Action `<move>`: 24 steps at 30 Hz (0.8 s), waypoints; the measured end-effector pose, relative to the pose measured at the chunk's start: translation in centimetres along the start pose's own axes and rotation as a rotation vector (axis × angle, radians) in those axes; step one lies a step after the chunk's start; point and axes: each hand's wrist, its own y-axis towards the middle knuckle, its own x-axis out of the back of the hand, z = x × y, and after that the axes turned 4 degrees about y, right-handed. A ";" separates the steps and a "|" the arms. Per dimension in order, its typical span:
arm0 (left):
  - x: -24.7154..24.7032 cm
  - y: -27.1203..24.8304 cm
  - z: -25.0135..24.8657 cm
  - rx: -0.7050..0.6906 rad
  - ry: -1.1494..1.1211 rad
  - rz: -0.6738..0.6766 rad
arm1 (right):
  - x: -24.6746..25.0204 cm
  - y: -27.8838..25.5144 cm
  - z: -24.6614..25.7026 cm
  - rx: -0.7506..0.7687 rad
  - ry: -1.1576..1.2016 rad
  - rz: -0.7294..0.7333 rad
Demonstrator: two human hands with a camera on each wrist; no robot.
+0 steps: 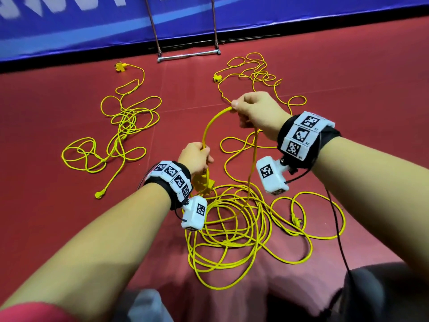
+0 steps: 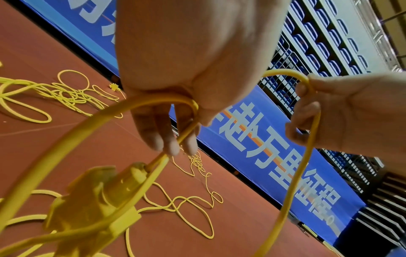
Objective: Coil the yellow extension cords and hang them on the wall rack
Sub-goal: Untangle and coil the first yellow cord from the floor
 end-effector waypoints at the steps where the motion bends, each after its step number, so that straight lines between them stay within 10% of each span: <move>1: 0.1 0.2 0.3 0.005 0.017 -0.035 | 0.3 0.1 -0.2 0.017 -0.128 0.039; 12: -1.5 -0.8 -2.7 -0.153 -0.058 0.094 | -0.8 -1.2 -0.6 -0.084 -0.757 0.449; 18: -0.6 -1.9 -3.6 -0.126 -0.189 0.352 | -0.5 -0.8 -1.0 -0.163 -0.391 0.360; 24: -0.1 -1.2 -2.4 -0.067 -0.202 0.193 | -0.5 -1.7 -0.8 -0.251 -0.041 0.414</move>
